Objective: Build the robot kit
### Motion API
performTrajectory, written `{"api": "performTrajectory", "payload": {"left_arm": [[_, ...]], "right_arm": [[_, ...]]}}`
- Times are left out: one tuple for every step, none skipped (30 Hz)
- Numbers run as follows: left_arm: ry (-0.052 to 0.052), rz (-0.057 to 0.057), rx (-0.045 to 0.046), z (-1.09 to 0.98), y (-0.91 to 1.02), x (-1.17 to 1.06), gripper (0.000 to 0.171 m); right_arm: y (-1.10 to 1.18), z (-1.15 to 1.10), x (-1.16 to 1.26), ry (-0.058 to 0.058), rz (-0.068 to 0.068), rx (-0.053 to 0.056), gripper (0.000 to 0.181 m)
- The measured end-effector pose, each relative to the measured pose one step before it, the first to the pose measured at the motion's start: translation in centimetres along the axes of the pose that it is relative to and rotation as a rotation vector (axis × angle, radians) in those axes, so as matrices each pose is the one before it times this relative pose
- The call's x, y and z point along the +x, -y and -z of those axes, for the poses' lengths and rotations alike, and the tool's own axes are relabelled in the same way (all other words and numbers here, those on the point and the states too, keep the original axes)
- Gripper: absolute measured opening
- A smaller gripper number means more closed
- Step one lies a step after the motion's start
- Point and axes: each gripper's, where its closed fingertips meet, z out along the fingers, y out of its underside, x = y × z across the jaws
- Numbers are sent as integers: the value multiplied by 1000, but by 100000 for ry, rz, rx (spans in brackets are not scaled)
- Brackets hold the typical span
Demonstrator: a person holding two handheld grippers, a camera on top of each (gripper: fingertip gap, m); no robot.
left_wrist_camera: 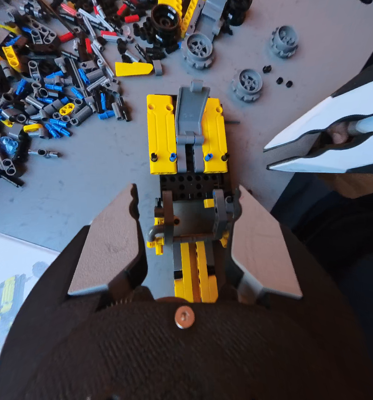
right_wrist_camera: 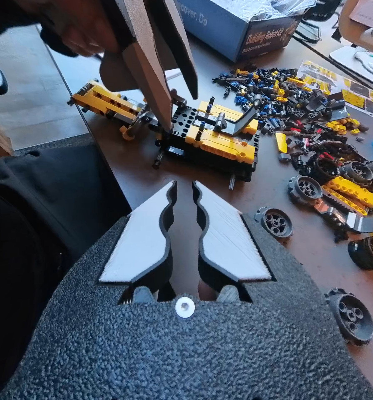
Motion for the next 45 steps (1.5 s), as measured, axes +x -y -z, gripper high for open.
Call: {"api": "performTrajectory", "payload": {"left_arm": [[1430,-1144,-842,-136,-72,31,83],[-247,-889,-557,-187,-2,282,79],[-1001,-688,-939,-216,8,322,74],[-320,-637,-1348,-230,-13,186,71],[808,-651,-1439,-228,-15,-19,72],[918,-499,-1687,-223,-45,-59,72],[86,-529,-1795,-188,-52,53,71],[107,-536,-1901,-155,-69,25,72],[-444,-793,-1909,-135,-69,77,72],[-1361,-1264,-1480,-99,-3,144,71],[-1062,-1768,-1781,-111,-30,15,71],[-1122,-1374,-2323,-67,-73,-60,71],[-1606,-1194,-2827,-30,-96,-13,71],[-1674,-1641,-2719,-41,-100,48,71],[-1978,-1083,-2473,-76,-82,76,71],[-2241,-73,-2390,-125,-99,126,72],[-1793,-532,-1987,-149,-93,101,73],[362,-3112,-1138,-84,-59,-53,74],[274,-1736,-633,-57,17,21,75],[107,-1422,-791,-27,8,9,74],[19,-970,-284,-3,5,16,74],[-50,-572,45,10,-11,-8,74],[-18,-909,-251,40,-48,-35,74],[-156,-1238,6,46,-38,-52,74],[-1033,-278,451,15,-12,-33,74],[-1738,53,1160,7,59,-47,74],[-777,-816,987,48,24,-176,74],[-107,-438,621,46,13,-241,74],[-182,-254,555,28,17,-186,74],[-517,-329,779,27,42,-86,74],[-375,-474,678,8,20,-25,74],[-25,-461,412,6,-2,-4,74],[340,-448,271,-8,2,8,74],[436,-74,39,4,-12,-4,74],[103,-135,200,-1,13,3,74],[-392,13,255,-6,12,0,74],[-377,-89,223,4,9,6,74],[-98,-494,-108,-1,-9,9,74],[-173,-298,48,-3,7,3,74],[-162,-372,240,1,18,2,74],[-40,-336,455,-4,28,-9,74],[84,-298,512,5,22,3,74],[170,-256,561,9,31,10,74],[277,-243,773,15,49,-13,74],[421,-265,928,16,41,-11,74]], "right_arm": [[-116,-104,-45,390,233,-573,14],[-60,-112,-105,494,652,-435,14],[1,-102,-102,318,945,-318,14],[-4,-125,-116,338,1031,-434,14],[-11,-138,-142,656,922,-667,15],[-12,-156,-149,719,739,-782,16],[21,-158,-115,584,767,-570,17],[40,-133,-92,446,711,-354,18],[71,-108,-37,373,473,-111,18],[110,-72,-58,637,-99,14,18],[150,-35,-100,1162,-641,315,18],[199,25,-106,1056,-536,773,16],[166,66,-89,770,-266,473,14],[160,109,34,-154,432,-148,13],[166,112,139,-1058,1357,-253,13],[139,49,-58,142,1505,-296,13],[52,-59,-180,1000,1122,-733,13],[-51,-144,-194,927,1146,-1076,14],[-73,-161,-191,655,1477,-1242,14],[-52,-132,-170,334,2043,-1333,16],[-38,-74,-56,-534,3320,-1473,17],[-52,32,152,-1781,5216,-1667,17],[-32,69,309,-2503,5984,-1330,17],[69,31,99,-647,4804,-461,14],[165,-106,-251,2076,2732,620,12],[156,-274,-342,2881,978,978,11],[57,-377,-267,2473,348,685,12],[-34,-366,-28,1033,570,-193,12],[-6,-273,200,-291,1342,-579,12],[180,-200,159,21,1459,882,12],[224,-136,5,1272,445,1173,12],[178,-135,-59,1907,-611,750,12],[125,-118,-5,1589,-1148,522,11],[97,-77,-25,1529,-986,438,11],[56,-73,53,570,-692,330,11],[-35,-67,79,97,-258,-132,11],[-91,-89,40,155,-94,-608,11],[-45,-61,-1,112,-80,-371,11],[7,-30,8,-175,105,-26,11],[16,-2,-26,-6,267,81,11],[22,28,-38,-61,300,163,11],[44,38,-55,17,285,333,11],[47,54,-80,127,455,411,11],[29,43,-4,-419,377,264,11],[-9,-9,-8,-235,115,-150,11]]}}
